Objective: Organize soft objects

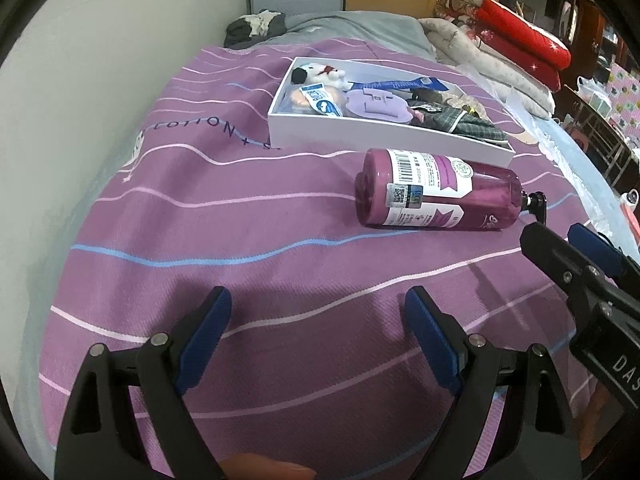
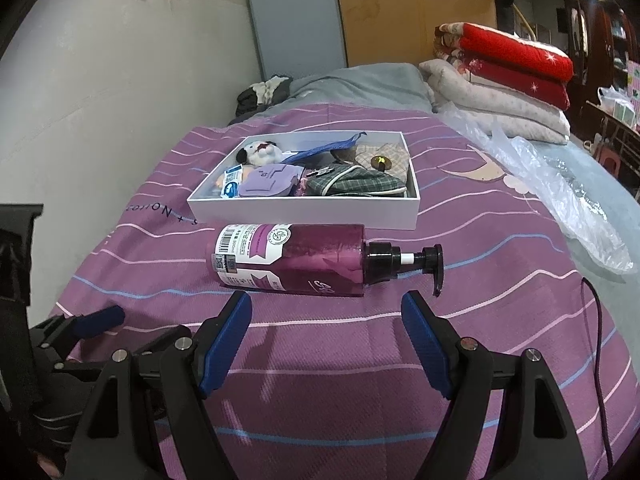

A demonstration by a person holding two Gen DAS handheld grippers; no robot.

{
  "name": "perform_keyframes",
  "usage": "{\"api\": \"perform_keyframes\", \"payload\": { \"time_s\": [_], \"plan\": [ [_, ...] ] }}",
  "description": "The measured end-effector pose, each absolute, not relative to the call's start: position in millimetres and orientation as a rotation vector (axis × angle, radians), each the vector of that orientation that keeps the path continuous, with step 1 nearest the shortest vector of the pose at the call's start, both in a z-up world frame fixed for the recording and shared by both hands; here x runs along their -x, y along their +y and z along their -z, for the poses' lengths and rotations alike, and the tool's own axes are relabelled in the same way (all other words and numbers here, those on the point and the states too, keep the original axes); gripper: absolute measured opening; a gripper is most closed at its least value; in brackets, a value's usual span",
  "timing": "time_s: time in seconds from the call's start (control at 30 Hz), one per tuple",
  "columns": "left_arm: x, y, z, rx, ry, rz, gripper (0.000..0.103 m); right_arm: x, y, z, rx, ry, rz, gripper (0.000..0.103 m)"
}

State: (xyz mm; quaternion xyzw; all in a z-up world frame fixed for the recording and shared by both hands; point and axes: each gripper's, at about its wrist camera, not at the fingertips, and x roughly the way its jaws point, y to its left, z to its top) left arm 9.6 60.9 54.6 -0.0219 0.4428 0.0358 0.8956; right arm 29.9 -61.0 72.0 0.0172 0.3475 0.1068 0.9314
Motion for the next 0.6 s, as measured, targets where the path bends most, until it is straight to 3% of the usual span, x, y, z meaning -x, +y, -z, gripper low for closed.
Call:
{"api": "perform_keyframes", "payload": {
  "time_s": [0.6],
  "plan": [
    [-3.7,63.3,-63.5,0.067,0.858,-0.031,0.089,-27.8,-57.4,-74.1,-0.029,0.699,-0.226,0.078]
  ]
}}
